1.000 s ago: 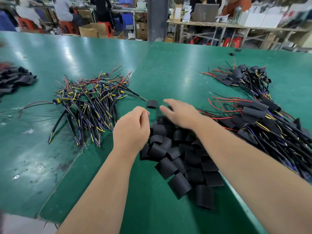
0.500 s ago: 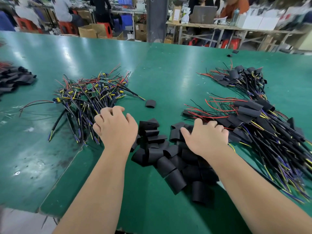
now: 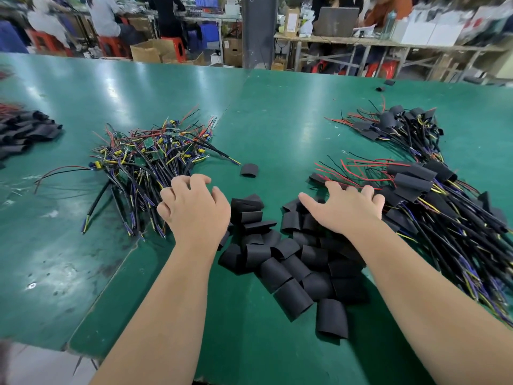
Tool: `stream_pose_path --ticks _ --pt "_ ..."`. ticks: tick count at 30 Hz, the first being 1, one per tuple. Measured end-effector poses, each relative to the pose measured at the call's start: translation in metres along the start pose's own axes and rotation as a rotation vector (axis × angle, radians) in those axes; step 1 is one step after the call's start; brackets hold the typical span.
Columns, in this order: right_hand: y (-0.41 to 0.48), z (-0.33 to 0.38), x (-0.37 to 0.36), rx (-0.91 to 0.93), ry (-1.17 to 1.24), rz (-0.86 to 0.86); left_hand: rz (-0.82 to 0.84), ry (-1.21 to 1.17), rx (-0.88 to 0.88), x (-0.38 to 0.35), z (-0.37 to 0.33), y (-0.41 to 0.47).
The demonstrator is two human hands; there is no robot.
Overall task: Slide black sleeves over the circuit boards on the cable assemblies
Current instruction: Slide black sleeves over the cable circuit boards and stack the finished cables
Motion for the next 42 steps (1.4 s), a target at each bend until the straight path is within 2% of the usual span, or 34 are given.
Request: stream_pose_path --ticks 6,11,16,18,20,24,28,31,33,35,37,42 --pt "0.011 0.037 0.009 0.155 -0.035 -0.055 0.009 0.009 0.001 -0.001 0.002 0.000" --pt "0.010 0.082 0.014 0.395 0.143 -0.059 0.013 0.008 0.017 0.001 0.002 0.000" --pt "-0.028 0.113 0.020 0.660 0.386 -0.016 0.028 0.006 0.017 0.001 0.000 0.000" --pt "-0.040 0.106 0.028 0.620 0.450 -0.026 0.027 0.000 0.017 0.002 0.000 0.000" --pt "-0.048 0.084 0.031 0.467 0.375 -0.030 0.030 0.005 0.044 0.002 0.005 0.002" --pt "-0.071 0.034 0.013 0.124 0.236 0.197 0.103 0.055 0.204 0.002 0.022 0.009" --pt "-0.073 0.031 0.001 0.048 0.252 0.248 0.226 0.151 0.277 -0.005 0.030 0.009" --pt "-0.064 0.041 -0.002 0.081 0.281 0.208 0.199 0.213 0.225 -0.002 0.029 0.010" --pt "-0.062 0.051 0.000 0.219 0.312 0.172 0.149 0.247 0.185 0.003 0.028 0.011" --pt "-0.065 0.058 0.008 0.369 0.443 0.155 0.106 0.270 0.169 0.008 0.029 0.014" --pt "-0.068 0.055 0.018 0.444 0.568 0.120 0.054 0.278 0.158 0.014 0.033 0.020" --pt "-0.069 0.033 0.032 0.407 0.622 -0.080 -0.011 0.262 0.098 0.023 0.039 0.030"
Point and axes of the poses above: each hand's wrist, its own y-axis towards the middle knuckle, its own x-axis out of the back of the hand, z = x × y, the point moved 6 cm from there along y, towards the middle knuckle, and after that the axes turned 7 degrees about -y, right-handed, at the moved point
